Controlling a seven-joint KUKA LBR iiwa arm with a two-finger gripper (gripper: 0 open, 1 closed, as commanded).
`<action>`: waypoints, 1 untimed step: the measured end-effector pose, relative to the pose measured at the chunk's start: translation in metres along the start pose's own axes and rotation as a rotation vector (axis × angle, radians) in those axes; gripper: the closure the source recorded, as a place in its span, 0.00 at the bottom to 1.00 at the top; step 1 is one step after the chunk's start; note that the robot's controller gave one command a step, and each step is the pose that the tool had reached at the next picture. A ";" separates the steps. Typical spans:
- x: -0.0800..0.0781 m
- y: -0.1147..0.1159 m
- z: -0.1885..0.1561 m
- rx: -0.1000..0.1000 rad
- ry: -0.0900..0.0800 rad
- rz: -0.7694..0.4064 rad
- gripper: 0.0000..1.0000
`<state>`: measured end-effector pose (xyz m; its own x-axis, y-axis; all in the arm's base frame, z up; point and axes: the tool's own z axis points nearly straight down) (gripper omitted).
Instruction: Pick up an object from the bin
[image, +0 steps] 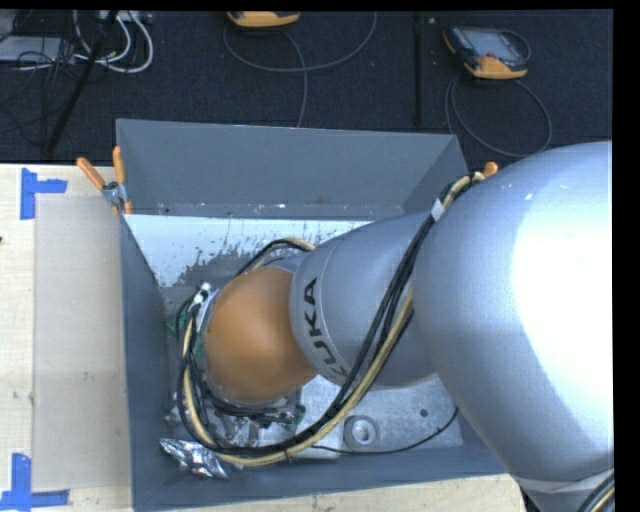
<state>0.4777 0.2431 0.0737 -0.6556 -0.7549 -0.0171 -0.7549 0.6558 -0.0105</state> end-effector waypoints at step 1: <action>0.005 0.003 0.002 -0.010 0.019 0.004 1.00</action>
Offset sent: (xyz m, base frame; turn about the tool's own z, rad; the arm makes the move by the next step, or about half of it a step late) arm 0.0000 0.0000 0.0000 0.0000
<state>0.4721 0.2415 0.0712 -0.6589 -0.7523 0.0014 -0.7523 0.6589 -0.0007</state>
